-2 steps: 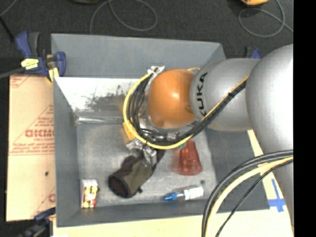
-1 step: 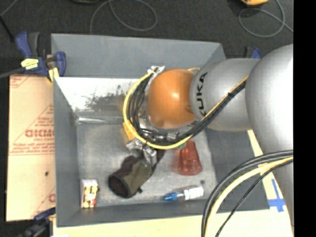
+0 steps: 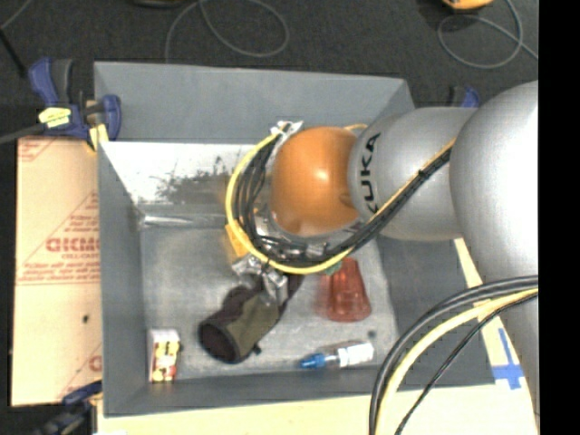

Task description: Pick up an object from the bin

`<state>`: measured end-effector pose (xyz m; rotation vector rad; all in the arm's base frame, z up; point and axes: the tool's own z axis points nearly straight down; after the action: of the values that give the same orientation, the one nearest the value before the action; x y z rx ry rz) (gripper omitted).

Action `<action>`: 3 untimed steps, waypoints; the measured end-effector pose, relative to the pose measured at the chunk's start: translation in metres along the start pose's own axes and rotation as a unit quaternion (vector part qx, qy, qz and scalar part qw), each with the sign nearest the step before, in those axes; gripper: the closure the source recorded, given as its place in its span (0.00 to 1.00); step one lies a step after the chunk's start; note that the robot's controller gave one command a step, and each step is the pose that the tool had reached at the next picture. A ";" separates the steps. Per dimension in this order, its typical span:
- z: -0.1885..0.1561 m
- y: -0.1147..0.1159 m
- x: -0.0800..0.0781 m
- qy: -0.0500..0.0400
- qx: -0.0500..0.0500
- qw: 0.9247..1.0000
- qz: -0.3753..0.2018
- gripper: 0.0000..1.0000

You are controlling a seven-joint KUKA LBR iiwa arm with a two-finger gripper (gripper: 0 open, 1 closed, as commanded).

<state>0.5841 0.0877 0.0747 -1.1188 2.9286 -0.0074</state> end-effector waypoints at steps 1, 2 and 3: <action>0.000 0.000 0.000 0.000 0.000 1.000 0.001 1.00; 0.000 0.000 0.000 0.000 0.000 1.000 0.001 1.00; 0.000 0.000 0.000 0.000 0.000 1.000 0.001 1.00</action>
Offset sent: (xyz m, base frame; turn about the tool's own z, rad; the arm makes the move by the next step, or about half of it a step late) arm 0.0000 0.0000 0.0000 0.0000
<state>0.5841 0.0877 0.0747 -1.1150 2.9305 -0.0073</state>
